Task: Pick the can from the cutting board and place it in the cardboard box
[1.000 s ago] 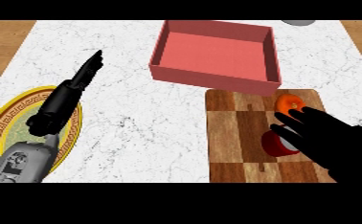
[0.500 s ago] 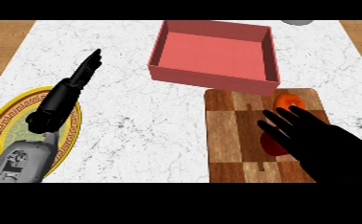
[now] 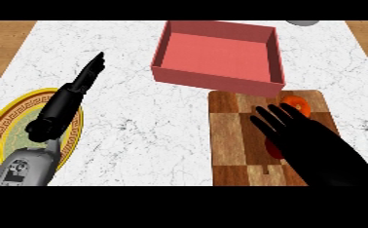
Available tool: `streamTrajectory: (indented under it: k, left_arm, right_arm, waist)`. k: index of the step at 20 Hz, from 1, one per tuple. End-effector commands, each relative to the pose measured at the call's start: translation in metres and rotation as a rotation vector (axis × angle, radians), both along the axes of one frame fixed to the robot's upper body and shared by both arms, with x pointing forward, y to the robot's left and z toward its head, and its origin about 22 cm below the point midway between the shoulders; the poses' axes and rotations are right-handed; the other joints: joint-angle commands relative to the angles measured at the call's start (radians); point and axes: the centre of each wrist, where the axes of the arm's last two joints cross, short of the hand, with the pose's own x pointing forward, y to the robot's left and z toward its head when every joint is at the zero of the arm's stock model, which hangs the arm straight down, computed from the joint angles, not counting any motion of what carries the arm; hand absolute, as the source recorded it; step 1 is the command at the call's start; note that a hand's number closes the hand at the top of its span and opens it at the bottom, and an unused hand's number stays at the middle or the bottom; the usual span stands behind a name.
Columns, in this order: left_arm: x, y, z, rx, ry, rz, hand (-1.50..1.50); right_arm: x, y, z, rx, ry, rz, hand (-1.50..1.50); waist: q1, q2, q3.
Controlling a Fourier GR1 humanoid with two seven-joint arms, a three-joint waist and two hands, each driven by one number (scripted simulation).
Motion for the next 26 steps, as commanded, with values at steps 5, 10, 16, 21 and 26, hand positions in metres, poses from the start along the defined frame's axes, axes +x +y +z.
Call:
streamTrajectory:
  k: [5, 10, 16, 21, 26]
  left_arm:
    - [-0.004, 0.009, -0.011, -0.008, -0.004, 0.01, 0.0]
    - [-0.003, 0.011, -0.003, 0.015, -0.009, 0.004, 0.0]
    - [0.015, -0.007, 0.008, 0.008, 0.001, 0.008, 0.0]
    - [0.006, 0.016, -0.006, -0.002, 0.002, -0.005, 0.0]
    - [-0.003, 0.007, 0.003, 0.007, -0.004, 0.005, 0.0]
  right_arm:
    - [0.0, -0.001, -0.026, -0.005, 0.0, 0.002, -1.5]
    - [0.023, 0.004, -0.049, 0.006, 0.043, 0.02, -1.5]
    - [0.026, -0.029, -0.048, -0.041, 0.016, -0.012, -1.5]
    - [0.01, -0.023, -0.085, -0.079, 0.004, -0.032, -1.5]
    - [0.023, -0.039, -0.069, -0.04, 0.06, -0.049, -1.5]
  waist:
    - [-0.003, 0.0, 0.0]
    - [0.003, 0.001, 0.0]
    - [-0.006, 0.0, 0.0]
    - [-0.006, 0.0, 0.0]
    - [-0.005, -0.001, 0.0]
